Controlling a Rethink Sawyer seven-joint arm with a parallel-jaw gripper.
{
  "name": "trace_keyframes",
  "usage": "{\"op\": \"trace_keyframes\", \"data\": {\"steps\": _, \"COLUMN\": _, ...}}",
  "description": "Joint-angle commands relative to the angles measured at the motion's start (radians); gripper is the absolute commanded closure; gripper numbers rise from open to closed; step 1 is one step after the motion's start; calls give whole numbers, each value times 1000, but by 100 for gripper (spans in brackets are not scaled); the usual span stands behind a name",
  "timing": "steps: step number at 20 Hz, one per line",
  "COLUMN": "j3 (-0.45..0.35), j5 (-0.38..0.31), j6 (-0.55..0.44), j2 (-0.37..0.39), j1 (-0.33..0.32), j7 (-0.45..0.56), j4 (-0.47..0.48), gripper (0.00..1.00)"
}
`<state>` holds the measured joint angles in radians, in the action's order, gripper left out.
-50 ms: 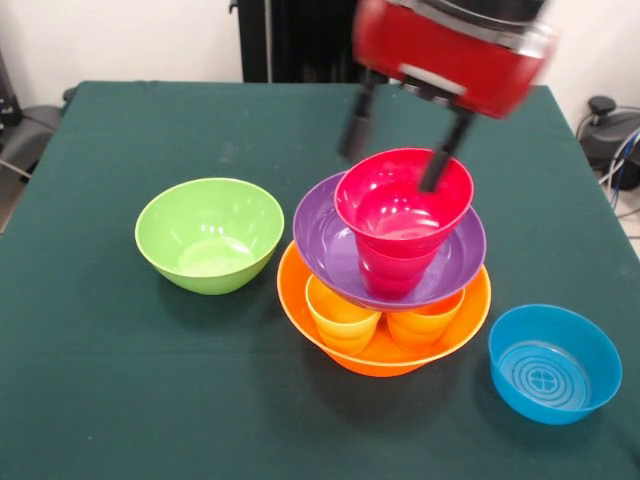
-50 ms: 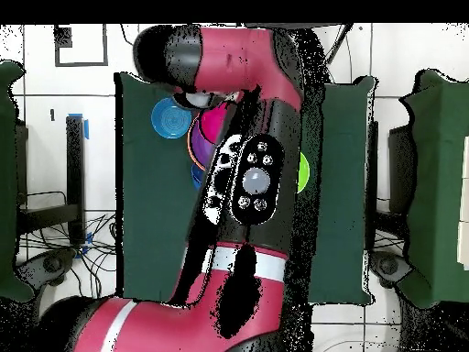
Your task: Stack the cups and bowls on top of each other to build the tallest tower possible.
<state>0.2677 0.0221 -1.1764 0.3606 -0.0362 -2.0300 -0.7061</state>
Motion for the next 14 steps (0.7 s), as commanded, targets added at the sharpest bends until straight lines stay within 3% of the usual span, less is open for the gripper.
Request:
{"op": "trace_keyframes", "data": {"steps": 1, "j3": -144, "j5": -19, "j6": -193, "j2": -23, "j1": -92, "j7": 300, "j4": 64, "gripper": 0}}
{"op": "trace_keyframes", "data": {"steps": 5, "j3": -164, "j5": -27, "j6": -175, "j2": -29, "j1": -118, "j7": 325, "j4": 65, "gripper": 0}}
{"op": "trace_keyframes", "data": {"steps": 8, "j3": -174, "j5": -36, "j6": -73, "j2": -34, "j1": -136, "j7": 295, "j4": 2, "gripper": 0}}
{"op": "trace_keyframes", "data": {"steps": 11, "j3": -174, "j5": -27, "j6": 71, "j2": -40, "j1": -154, "j7": 169, "j4": -86, "gripper": 0}}
{"op": "trace_keyframes", "data": {"steps": 14, "j3": -181, "j5": 9, "j6": 119, "j2": -68, "j1": -175, "j7": 41, "j4": -122, "gripper": 0}}
